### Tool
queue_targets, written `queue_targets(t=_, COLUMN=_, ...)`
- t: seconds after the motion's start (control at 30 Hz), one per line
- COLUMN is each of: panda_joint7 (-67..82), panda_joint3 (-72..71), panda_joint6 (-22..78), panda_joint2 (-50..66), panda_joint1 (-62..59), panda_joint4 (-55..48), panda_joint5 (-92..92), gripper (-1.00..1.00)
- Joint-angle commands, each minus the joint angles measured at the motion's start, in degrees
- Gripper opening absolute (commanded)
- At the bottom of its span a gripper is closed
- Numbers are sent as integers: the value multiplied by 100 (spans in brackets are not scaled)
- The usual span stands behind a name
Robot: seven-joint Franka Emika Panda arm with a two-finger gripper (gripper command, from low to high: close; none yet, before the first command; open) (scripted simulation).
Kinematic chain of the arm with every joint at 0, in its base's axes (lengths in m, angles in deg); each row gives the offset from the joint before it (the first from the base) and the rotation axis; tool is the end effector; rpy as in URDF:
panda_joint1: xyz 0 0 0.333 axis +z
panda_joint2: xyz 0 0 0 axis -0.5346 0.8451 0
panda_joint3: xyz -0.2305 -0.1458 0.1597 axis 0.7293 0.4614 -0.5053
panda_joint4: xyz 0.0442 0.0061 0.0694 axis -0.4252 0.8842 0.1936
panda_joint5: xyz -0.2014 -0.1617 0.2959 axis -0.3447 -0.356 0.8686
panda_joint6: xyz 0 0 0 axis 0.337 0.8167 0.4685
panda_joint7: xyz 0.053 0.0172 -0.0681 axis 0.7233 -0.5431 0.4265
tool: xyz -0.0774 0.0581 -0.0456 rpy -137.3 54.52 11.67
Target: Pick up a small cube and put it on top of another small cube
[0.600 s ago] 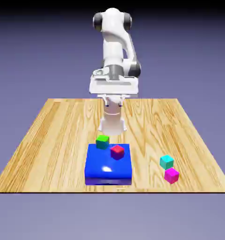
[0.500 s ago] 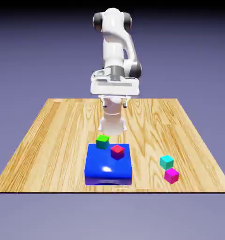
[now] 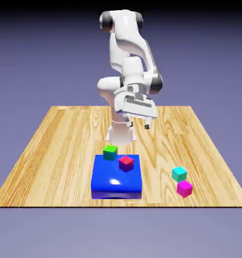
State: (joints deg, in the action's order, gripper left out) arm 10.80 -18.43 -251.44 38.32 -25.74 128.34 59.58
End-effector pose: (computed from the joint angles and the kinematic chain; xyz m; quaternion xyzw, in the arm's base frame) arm 0.4090 0.0689 0.4024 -0.9340 -0.0508 -0.3515 0.0392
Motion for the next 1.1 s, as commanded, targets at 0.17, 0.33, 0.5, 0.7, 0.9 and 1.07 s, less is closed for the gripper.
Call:
queue_targets(t=0.17, panda_joint7=1495, panda_joint3=-171, panda_joint6=-180, panda_joint2=354, panda_joint1=184, panda_joint4=-43, panda_joint5=363, gripper=0)
queue_targets(t=0.33, panda_joint7=2741, panda_joint3=-313, panda_joint6=-330, panda_joint2=649, panda_joint1=338, panda_joint4=-78, panda_joint5=665, gripper=0)
queue_targets(t=0.5, panda_joint7=3987, panda_joint3=-455, panda_joint6=-480, panda_joint2=944, panda_joint1=491, panda_joint4=-114, panda_joint5=968, gripper=0)
queue_targets(t=0.7, panda_joint7=5482, panda_joint3=-626, panda_joint6=-660, panda_joint2=1298, panda_joint1=675, panda_joint4=-156, panda_joint5=1330, gripper=0)
queue_targets(t=0.9, panda_joint7=6977, panda_joint3=-797, panda_joint6=-840, panda_joint2=1652, panda_joint1=859, panda_joint4=-199, panda_joint5=1693, gripper=0)
queue_targets(t=1.07, panda_joint7=8223, panda_joint3=-939, panda_joint6=-990, panda_joint2=1947, panda_joint1=1013, panda_joint4=-234, panda_joint5=1995, gripper=0)
